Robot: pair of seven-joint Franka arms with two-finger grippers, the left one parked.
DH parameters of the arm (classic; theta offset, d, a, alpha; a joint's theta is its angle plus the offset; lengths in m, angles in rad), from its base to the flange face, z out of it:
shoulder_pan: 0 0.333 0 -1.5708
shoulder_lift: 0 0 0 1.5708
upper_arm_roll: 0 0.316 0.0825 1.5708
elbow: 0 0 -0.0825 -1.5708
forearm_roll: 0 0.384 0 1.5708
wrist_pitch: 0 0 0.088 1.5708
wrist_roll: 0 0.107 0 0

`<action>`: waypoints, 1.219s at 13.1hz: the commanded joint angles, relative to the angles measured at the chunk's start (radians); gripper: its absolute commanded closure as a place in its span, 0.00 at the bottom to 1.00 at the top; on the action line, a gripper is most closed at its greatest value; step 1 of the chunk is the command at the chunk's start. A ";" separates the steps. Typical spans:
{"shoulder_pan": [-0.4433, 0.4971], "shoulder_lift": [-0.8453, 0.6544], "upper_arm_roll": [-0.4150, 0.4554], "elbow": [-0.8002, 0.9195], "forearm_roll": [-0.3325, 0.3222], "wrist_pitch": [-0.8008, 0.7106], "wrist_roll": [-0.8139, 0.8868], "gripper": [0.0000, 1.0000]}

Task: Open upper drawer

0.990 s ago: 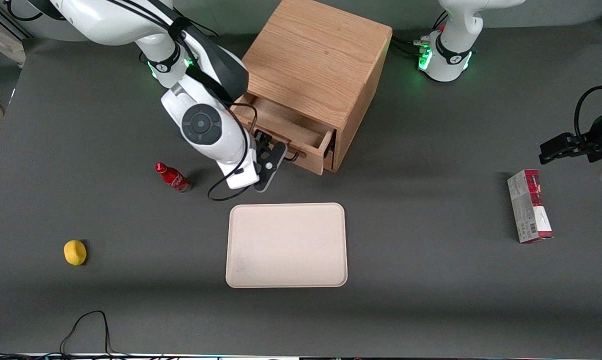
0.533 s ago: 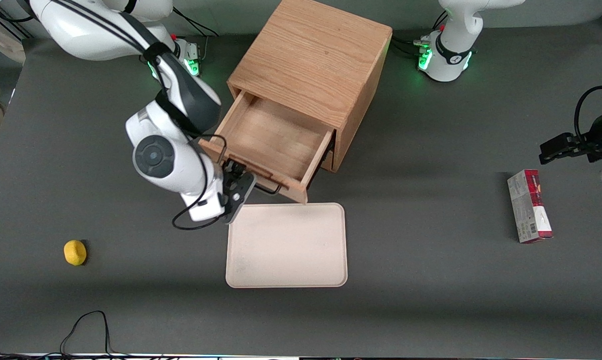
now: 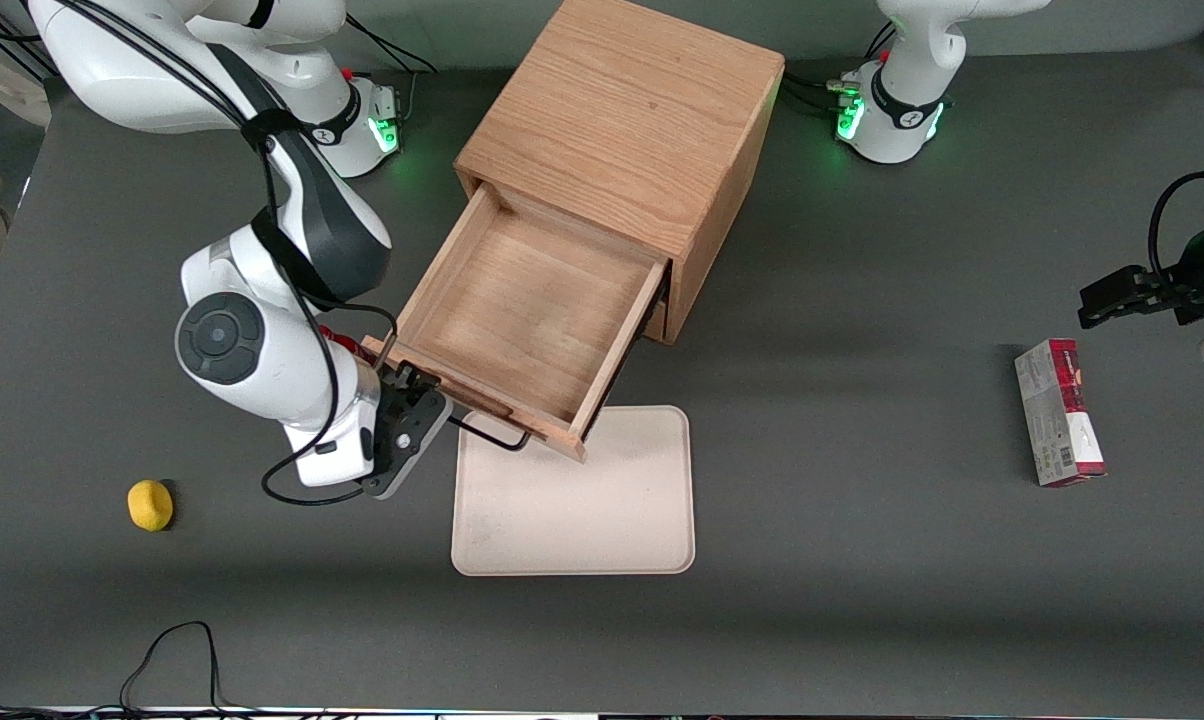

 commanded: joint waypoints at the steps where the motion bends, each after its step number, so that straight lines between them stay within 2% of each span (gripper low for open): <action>1: 0.008 0.015 -0.023 0.103 -0.017 -0.011 -0.014 0.00; 4: -0.004 -0.016 -0.065 0.154 -0.002 -0.014 -0.020 0.00; 5: -0.005 -0.043 -0.100 0.151 0.053 -0.015 -0.011 0.00; 6: -0.005 -0.084 -0.168 0.137 0.149 -0.029 -0.008 0.00; 7: -0.001 -0.141 -0.239 0.108 0.231 -0.111 0.015 0.00; 8: 0.002 -0.201 -0.278 0.056 0.245 -0.183 0.100 0.00; 11: 0.001 -0.391 -0.352 -0.157 0.239 -0.232 0.375 0.00; 12: 0.001 -0.442 -0.356 -0.217 0.210 -0.230 0.462 0.00; 14: -0.001 -0.523 -0.356 -0.300 0.152 -0.232 0.532 0.00; 16: -0.002 -0.617 -0.356 -0.399 0.149 -0.227 0.538 0.00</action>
